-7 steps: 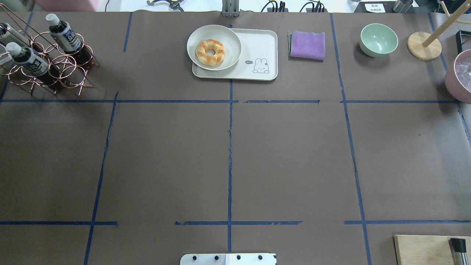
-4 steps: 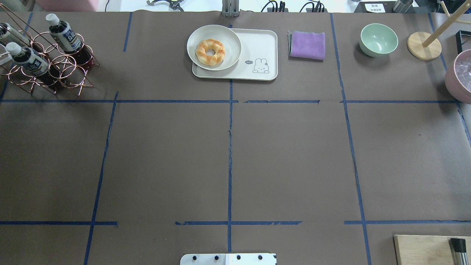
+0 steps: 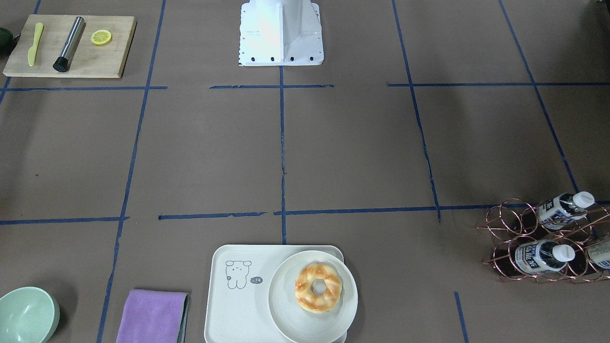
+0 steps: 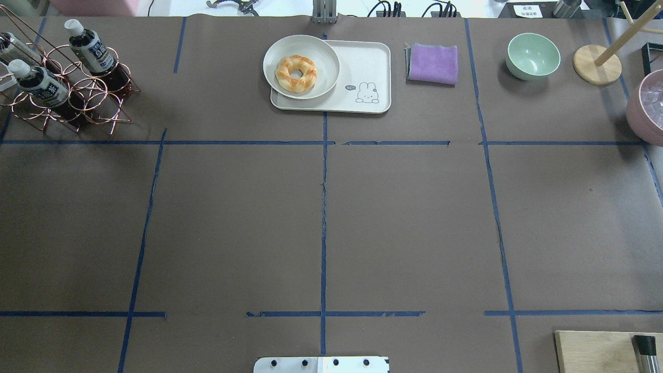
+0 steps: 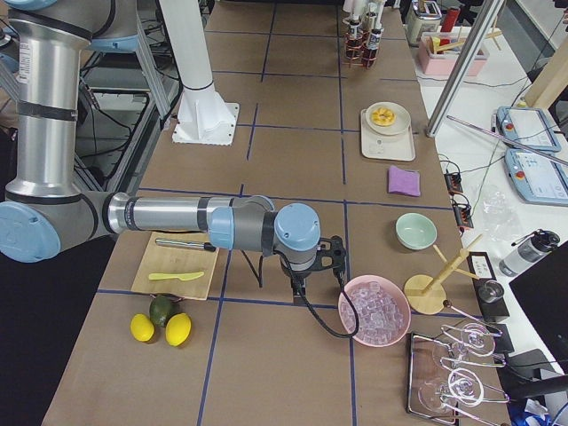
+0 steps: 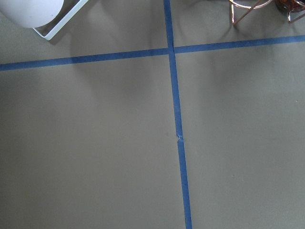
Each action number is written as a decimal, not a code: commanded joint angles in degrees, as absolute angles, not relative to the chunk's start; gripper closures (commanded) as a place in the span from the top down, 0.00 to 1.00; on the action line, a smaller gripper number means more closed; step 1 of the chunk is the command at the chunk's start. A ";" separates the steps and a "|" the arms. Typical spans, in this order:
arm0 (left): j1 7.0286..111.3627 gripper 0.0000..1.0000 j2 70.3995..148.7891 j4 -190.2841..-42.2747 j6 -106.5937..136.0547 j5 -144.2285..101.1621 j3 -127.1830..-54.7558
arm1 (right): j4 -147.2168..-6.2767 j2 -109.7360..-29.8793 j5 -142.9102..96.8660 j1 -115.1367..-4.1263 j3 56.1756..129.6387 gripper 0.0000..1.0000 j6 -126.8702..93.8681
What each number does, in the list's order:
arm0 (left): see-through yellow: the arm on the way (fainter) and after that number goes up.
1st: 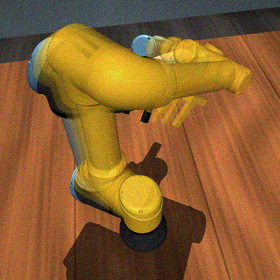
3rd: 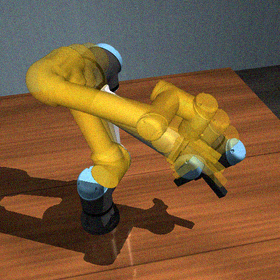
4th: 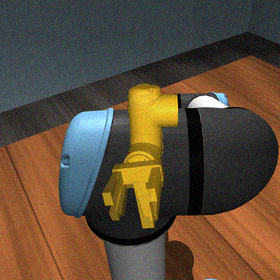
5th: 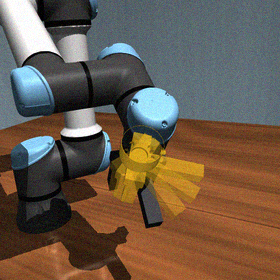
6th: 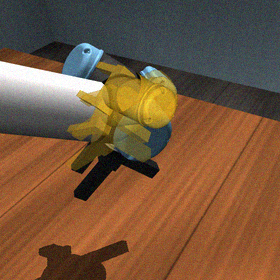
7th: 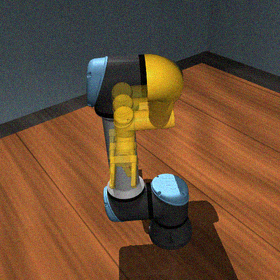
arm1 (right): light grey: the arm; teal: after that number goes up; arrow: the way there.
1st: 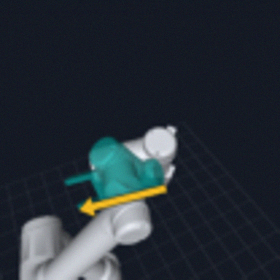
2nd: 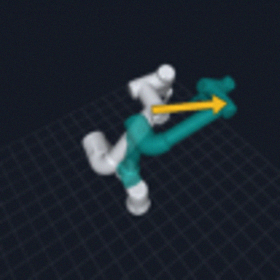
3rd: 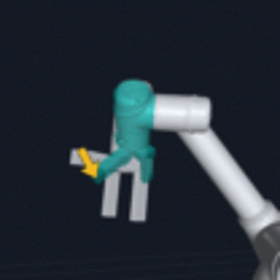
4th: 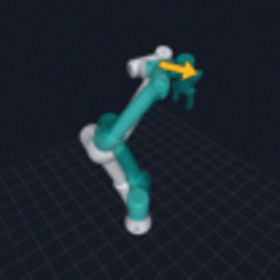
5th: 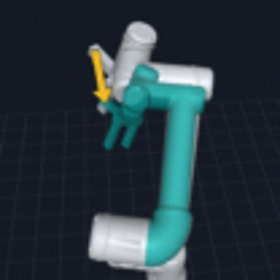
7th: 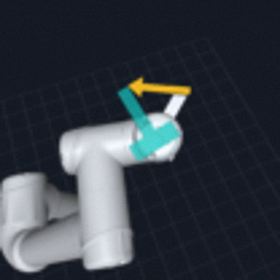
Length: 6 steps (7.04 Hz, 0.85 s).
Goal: Place tea on tray
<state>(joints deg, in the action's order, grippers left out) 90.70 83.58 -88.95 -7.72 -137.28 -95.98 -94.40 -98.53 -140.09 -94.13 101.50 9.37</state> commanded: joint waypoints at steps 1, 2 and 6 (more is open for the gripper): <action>90.70 1.00 83.58 -88.95 -7.65 -137.29 -95.98 | -94.39 -98.53 -140.10 -94.13 101.77 1.00 9.40; 90.70 1.00 83.58 -88.95 -7.73 -137.29 -96.06 | -94.39 -98.53 -140.18 -94.13 101.78 1.00 9.32; 90.70 1.00 83.58 -89.03 -7.73 -137.37 -96.15 | -94.39 -98.44 -140.01 -94.13 102.22 1.00 9.32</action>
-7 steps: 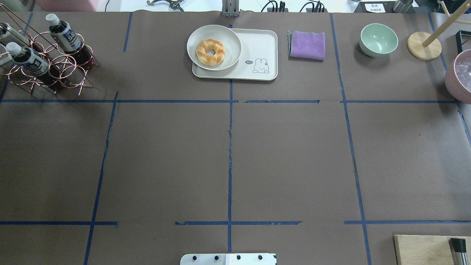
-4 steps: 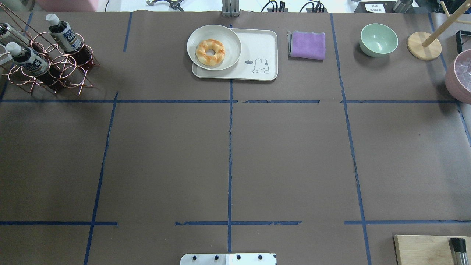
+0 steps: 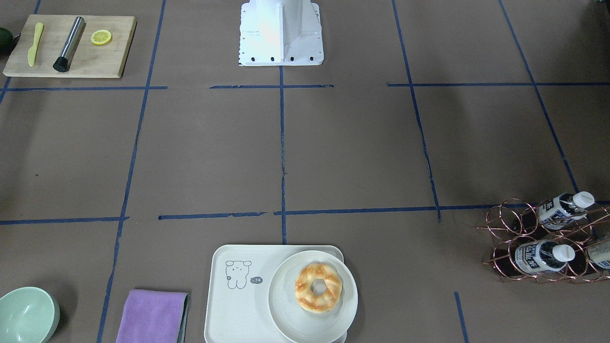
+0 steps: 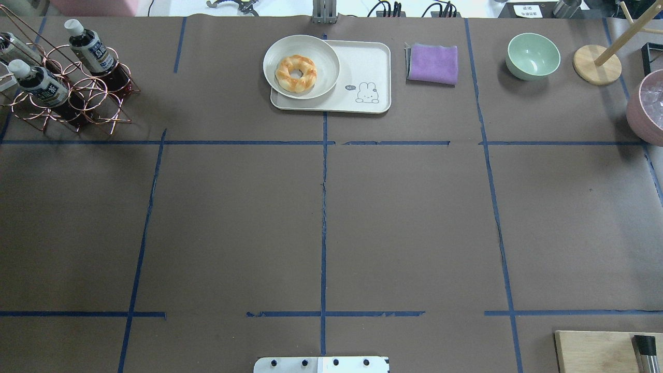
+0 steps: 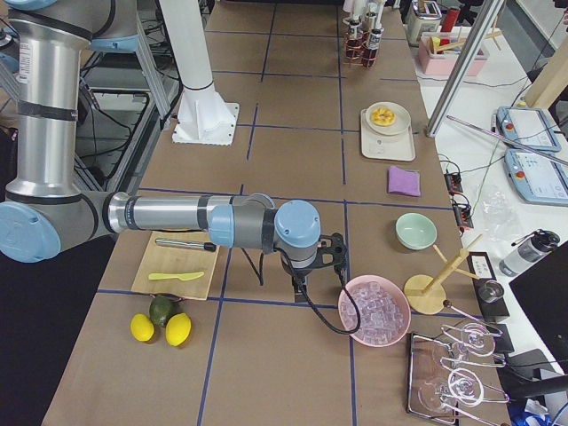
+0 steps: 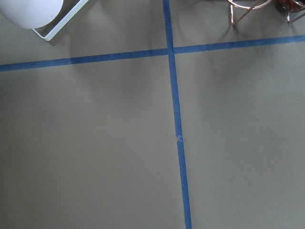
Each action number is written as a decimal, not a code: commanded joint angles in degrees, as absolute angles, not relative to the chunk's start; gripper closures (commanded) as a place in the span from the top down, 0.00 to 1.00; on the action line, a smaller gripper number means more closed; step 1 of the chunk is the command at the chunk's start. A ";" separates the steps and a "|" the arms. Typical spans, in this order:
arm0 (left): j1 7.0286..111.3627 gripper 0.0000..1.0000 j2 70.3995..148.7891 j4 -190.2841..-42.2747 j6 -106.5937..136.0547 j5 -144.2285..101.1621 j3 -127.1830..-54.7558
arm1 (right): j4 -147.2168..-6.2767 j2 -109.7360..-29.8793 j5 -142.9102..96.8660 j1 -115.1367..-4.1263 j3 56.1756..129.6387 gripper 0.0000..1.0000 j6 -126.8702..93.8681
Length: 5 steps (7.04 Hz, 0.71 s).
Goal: Place tea on tray
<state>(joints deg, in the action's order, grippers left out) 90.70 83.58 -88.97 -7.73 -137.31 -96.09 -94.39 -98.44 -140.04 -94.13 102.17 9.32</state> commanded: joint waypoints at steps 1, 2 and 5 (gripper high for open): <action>90.70 1.00 83.58 -89.03 -7.82 -137.37 -96.15 | -94.39 -98.44 -140.01 -94.13 102.22 1.00 9.32; 90.70 1.00 83.58 -89.03 -7.82 -137.37 -96.15 | -94.48 -98.44 -140.18 -94.13 102.39 1.00 9.32; 90.70 1.00 86.29 -89.03 -7.47 -137.72 -97.47 | -94.39 -98.44 -140.19 -94.13 104.49 1.00 9.32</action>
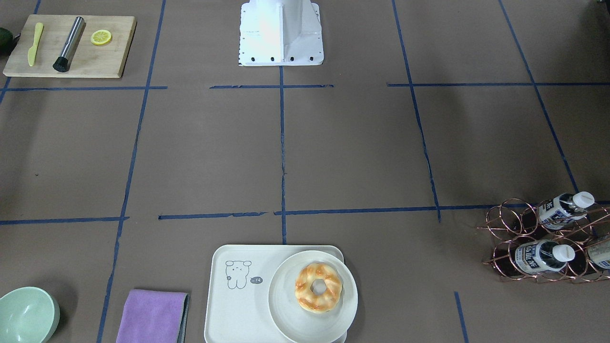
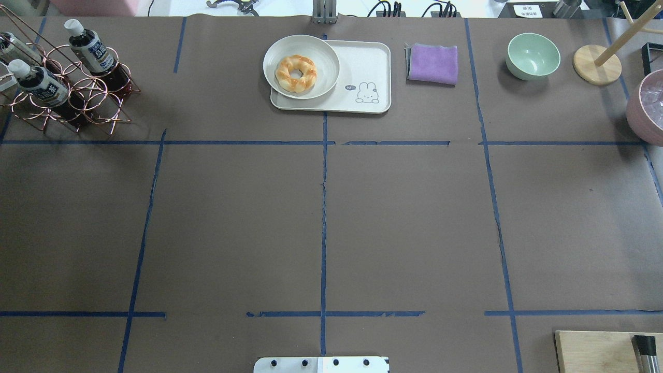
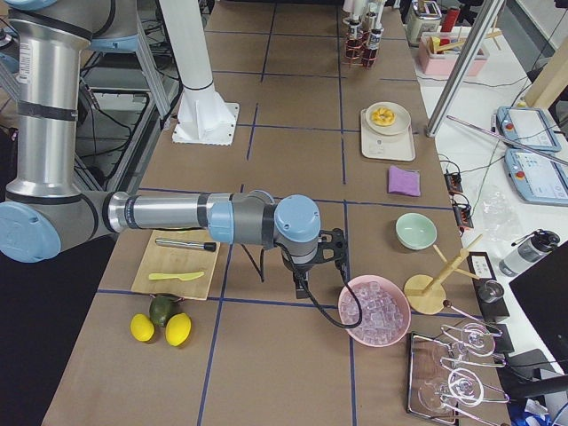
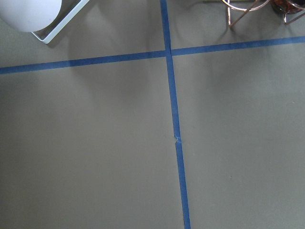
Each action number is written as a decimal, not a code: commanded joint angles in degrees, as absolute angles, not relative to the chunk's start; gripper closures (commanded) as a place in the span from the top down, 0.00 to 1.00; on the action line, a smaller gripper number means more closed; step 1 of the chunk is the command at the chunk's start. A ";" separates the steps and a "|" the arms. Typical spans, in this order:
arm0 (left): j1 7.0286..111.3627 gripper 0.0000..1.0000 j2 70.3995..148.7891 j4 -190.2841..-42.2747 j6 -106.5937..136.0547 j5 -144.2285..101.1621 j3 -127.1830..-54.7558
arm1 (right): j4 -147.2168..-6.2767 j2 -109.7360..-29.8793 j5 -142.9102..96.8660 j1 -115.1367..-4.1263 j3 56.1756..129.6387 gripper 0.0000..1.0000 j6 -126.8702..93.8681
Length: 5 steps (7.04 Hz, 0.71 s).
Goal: Place tea on tray
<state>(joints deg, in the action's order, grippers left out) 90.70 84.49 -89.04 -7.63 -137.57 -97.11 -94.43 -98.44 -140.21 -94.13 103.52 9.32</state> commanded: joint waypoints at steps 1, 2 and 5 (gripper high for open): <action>90.62 1.00 88.57 -89.12 -7.47 -137.72 -97.47 | -94.39 -98.44 -140.19 -94.13 105.81 1.00 9.32; 90.62 1.00 90.94 -89.64 -7.47 -137.81 -97.56 | -94.39 -98.52 -140.01 -94.13 105.65 1.00 9.32; 86.77 1.00 91.49 -109.97 11.35 -137.55 -96.51 | -94.39 -98.53 -140.01 -94.04 105.64 1.00 9.32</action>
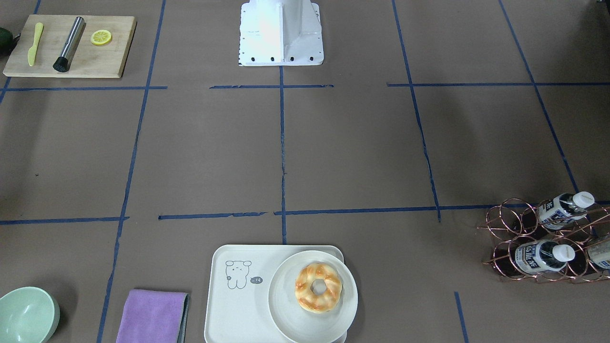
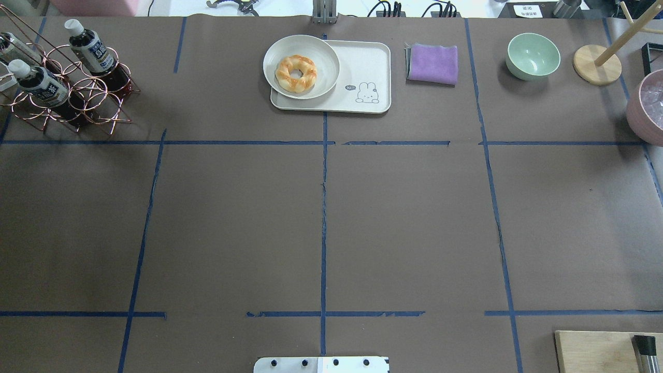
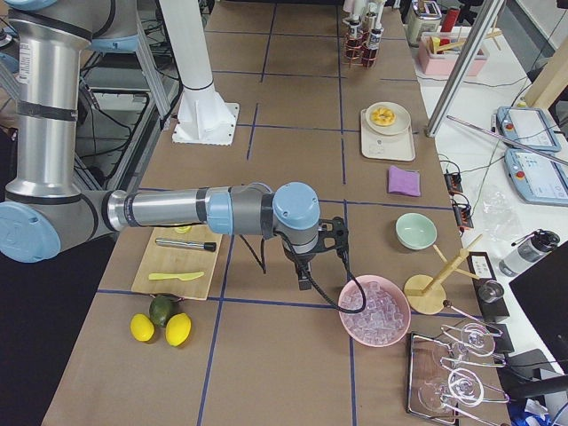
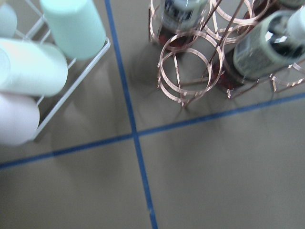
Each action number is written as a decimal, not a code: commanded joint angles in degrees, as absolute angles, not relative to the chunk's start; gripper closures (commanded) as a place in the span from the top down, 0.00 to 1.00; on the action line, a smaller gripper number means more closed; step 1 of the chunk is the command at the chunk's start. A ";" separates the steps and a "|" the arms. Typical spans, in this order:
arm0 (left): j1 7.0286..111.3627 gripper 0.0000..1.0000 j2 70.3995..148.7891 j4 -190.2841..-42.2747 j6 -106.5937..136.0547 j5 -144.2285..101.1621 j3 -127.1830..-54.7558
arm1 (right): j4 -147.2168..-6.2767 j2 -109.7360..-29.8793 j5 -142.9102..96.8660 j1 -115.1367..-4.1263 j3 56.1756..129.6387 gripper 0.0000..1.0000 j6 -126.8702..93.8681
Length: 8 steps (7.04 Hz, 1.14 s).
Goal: Place tea on tray
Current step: 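Reach the left gripper down into the copper rack around a tea bottle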
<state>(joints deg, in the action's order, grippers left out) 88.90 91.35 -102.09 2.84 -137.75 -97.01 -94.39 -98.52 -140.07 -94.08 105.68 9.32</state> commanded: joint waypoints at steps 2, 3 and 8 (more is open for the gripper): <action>85.08 1.00 91.49 -119.14 18.43 -137.20 -96.33 | -94.39 -98.53 -140.01 -94.04 105.64 1.00 9.40; 84.30 1.00 91.58 -121.70 22.02 -137.20 -96.33 | -94.39 -98.44 -140.10 -94.04 105.73 1.00 9.32; 77.62 1.00 92.29 -130.32 33.22 -123.87 -97.38 | -94.39 -97.73 -140.01 -94.04 105.64 1.00 9.23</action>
